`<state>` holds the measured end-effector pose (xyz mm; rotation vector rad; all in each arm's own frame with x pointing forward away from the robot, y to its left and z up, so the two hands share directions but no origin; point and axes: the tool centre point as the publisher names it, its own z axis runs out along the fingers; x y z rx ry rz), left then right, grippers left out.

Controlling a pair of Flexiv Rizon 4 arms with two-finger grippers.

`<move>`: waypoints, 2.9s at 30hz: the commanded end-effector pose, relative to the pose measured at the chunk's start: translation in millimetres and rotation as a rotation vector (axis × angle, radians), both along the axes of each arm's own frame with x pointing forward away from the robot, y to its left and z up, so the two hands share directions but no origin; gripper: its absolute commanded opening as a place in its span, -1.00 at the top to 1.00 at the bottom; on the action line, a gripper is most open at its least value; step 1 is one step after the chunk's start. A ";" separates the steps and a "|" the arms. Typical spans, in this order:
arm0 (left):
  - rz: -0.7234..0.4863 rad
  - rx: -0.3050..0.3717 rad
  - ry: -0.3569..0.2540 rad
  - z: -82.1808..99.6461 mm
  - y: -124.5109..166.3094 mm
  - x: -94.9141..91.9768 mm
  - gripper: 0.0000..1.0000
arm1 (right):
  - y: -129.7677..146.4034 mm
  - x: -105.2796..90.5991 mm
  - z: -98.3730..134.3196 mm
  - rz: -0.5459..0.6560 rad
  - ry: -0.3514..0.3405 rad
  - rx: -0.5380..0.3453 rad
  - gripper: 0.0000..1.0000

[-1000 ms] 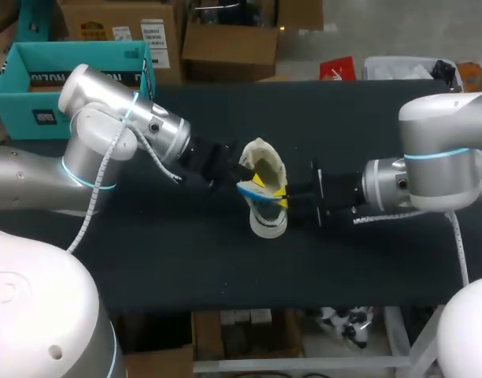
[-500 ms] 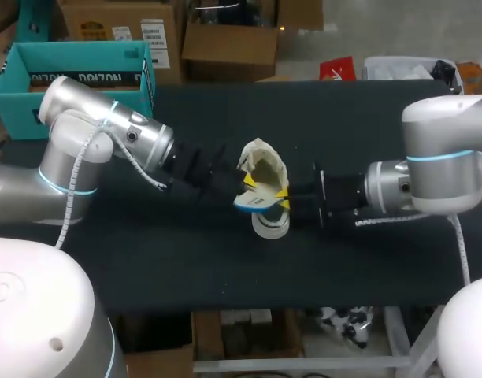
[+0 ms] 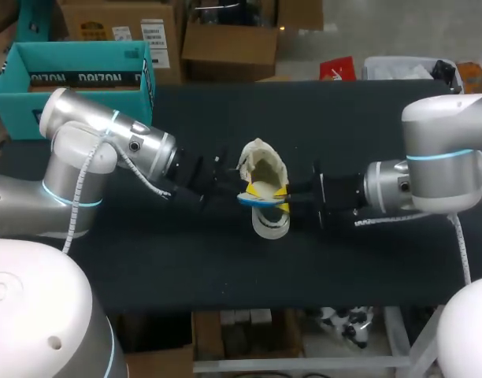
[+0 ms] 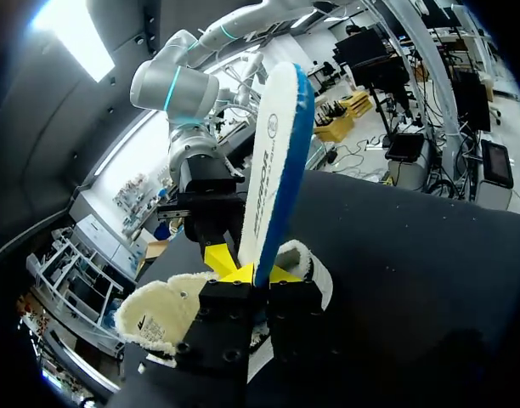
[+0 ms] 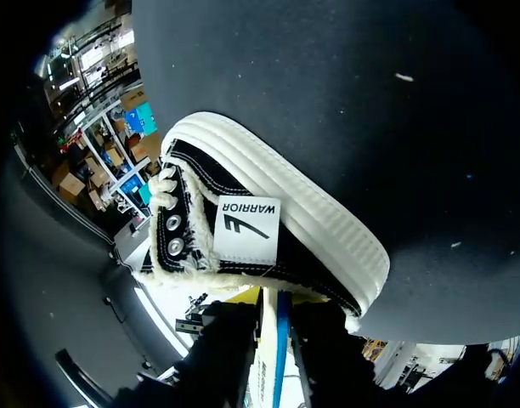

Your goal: Open the shoe tongue, take the insole out of the shoe, put the insole back into the shoe, and pack the shoe into the shoebox

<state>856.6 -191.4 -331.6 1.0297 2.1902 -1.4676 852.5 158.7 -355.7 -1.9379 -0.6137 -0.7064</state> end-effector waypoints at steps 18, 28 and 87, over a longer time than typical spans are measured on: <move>0.059 -0.009 -0.024 -7.1 -2.1 -6.3 1.00 | 23.5 -25.4 29.6 0.000 -0.043 -0.093 1.00; 0.107 0.006 -0.031 -12.1 -8.4 18.9 1.00 | 23.3 -2.5 10.8 0.012 -0.047 -0.114 1.00; 0.061 -0.018 -0.082 -10.0 -10.3 0.0 1.00 | 7.0 -9.7 11.8 -0.029 -0.053 -0.127 1.00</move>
